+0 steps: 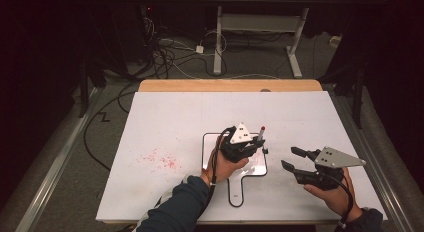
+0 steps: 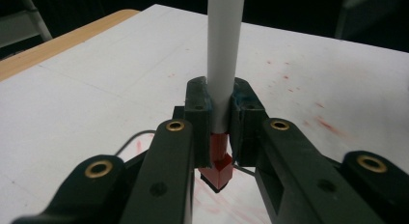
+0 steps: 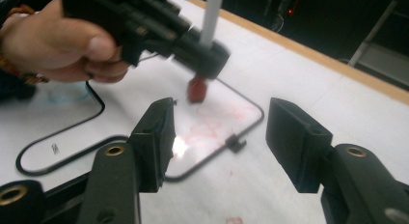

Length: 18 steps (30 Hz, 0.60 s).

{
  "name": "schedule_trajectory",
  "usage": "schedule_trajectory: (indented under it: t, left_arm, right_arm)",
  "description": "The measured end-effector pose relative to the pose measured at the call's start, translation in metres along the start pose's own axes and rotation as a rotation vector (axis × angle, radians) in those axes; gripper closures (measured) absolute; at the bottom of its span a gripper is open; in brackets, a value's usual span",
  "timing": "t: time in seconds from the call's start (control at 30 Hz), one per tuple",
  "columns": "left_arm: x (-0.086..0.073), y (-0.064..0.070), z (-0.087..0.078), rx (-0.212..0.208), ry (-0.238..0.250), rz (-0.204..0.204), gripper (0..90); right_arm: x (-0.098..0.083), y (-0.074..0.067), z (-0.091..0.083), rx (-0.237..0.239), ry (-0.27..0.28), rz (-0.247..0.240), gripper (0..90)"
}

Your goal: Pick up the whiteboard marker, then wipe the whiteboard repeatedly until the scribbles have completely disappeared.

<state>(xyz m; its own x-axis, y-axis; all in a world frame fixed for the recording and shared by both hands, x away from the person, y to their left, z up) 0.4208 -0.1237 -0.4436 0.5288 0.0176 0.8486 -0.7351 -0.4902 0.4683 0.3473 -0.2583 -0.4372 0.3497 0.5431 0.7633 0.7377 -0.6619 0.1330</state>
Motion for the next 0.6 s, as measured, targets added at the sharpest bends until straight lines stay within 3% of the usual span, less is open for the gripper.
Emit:
schedule_trajectory:
  t: [0.03, 0.23, 0.43, 0.53, 0.6]
  left_arm:
    - [0.001, -0.005, 0.009, 0.023, -0.008, 0.02, 78.5]
    - [0.002, -0.015, 0.025, 0.038, -0.018, 0.025, 78.5]
    - [-0.005, -0.027, 0.042, 0.072, -0.07, 0.034, 78.5]
    - [-0.01, -0.034, 0.047, 0.106, -0.088, 0.063, 78.5]
    - [-0.008, -0.039, 0.046, 0.106, -0.081, 0.054, 78.5]
  right_arm:
    - [-0.003, 0.0, 0.0, 0.008, -0.004, -0.002, 43.9]
    - [-0.006, -0.001, 0.003, 0.03, -0.009, -0.015, 43.5]
    - [-0.007, -0.006, 0.01, 0.049, -0.029, -0.052, 43.2]
    - [-0.005, -0.007, 0.011, 0.058, -0.022, -0.056, 43.2]
    - [-0.004, -0.008, 0.013, 0.056, -0.027, -0.064, 43.2]
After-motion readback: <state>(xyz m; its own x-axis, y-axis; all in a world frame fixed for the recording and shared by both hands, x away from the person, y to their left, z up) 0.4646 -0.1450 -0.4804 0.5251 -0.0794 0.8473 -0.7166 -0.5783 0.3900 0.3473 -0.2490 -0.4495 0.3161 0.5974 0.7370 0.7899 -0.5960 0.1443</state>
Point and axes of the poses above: each handheld gripper's, and its own axes: z roughly forward along the jaws, x roughly out of its top, y roughly to its right, the point moved 6 cm from there along z, roughly forward along the jaws, and after that the axes turned 14 degrees about -y, right-handed, at the moved point
